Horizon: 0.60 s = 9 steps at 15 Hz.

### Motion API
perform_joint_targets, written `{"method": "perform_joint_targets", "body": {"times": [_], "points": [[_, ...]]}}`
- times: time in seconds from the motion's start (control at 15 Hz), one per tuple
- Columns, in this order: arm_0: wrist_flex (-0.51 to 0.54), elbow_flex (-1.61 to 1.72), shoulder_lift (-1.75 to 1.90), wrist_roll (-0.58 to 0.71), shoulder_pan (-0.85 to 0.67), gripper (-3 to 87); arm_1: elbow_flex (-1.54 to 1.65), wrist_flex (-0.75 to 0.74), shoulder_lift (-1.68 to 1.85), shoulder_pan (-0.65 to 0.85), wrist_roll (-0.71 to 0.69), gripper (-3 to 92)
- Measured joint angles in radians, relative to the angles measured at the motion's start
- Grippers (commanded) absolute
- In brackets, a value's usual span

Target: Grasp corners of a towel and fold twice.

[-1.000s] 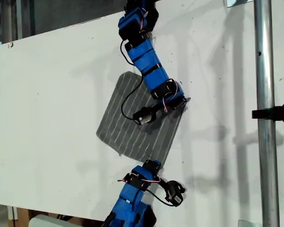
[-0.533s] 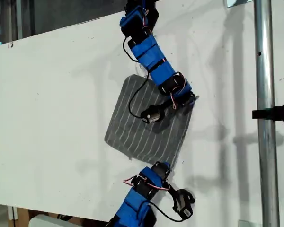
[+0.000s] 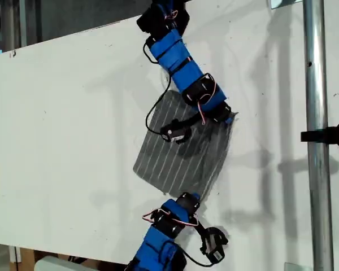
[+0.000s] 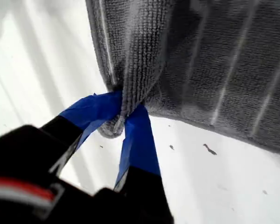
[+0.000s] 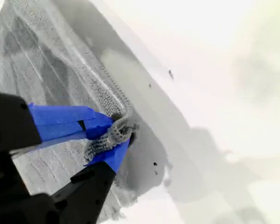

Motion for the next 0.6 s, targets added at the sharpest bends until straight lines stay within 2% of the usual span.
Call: {"method": "perform_joint_targets", "body": {"times": [0.27, 0.6], "points": [[0.055, -0.066, -0.002, 0.299, -0.285, -2.7, 0.302, 0.049, 0.293, 0.175, -0.009, -0.3], [0.126, -0.285, -0.15, 0.663, -0.65, -2.7, 0.624, 0.114, 0.661, 0.488, -0.175, -0.3]]}}
